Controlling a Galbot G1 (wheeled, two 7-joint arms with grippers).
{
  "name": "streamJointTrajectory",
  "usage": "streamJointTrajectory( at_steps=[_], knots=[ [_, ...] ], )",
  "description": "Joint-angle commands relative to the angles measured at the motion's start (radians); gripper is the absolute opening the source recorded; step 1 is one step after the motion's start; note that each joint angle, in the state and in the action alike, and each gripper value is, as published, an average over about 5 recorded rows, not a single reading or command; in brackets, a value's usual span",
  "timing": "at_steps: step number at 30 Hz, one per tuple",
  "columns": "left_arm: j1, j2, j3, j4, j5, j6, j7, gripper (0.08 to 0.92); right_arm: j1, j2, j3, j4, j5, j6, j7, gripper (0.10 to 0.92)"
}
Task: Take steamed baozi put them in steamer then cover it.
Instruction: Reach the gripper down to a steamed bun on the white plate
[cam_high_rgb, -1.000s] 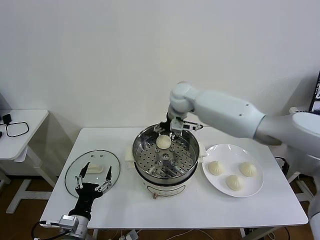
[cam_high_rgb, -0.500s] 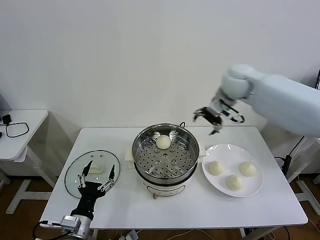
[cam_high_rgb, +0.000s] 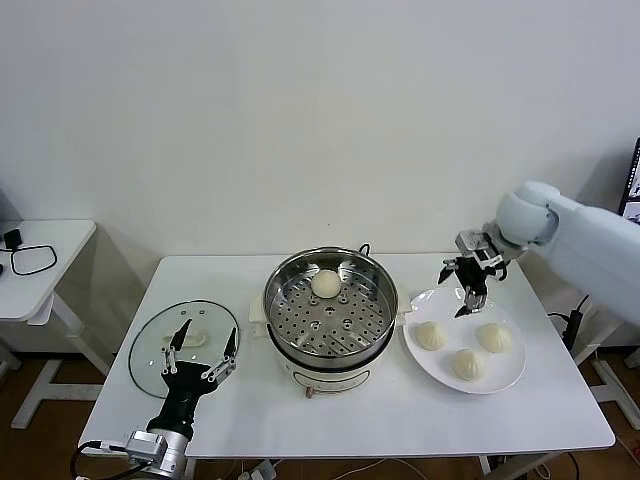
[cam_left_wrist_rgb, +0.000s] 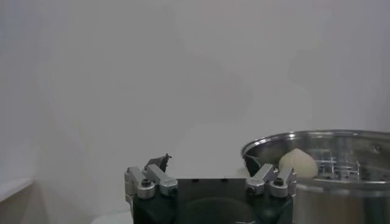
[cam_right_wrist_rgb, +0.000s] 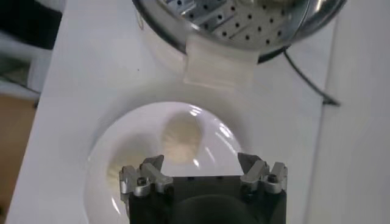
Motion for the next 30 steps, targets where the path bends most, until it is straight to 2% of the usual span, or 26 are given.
streamJointTrajectory(
  at_steps=[1,12,30],
  knots=[
    [-0.002,-0.001,0.007,0.006,0.0,-0.001,-0.001,0.823,-0.181,0.027,0.106,-0.082,-0.04,-0.071,0.038,0.823],
    [-0.016,-0.002,0.007,0.036,-0.001,-0.001,-0.002,0.823,-0.239,0.128,0.147,-0.148,-0.091,-0.049,0.084,0.823],
    [-0.035,-0.004,0.004,0.068,-0.002,0.0,-0.001,0.823,-0.25,0.164,0.154,-0.189,-0.135,-0.039,0.084,0.823]
  ],
)
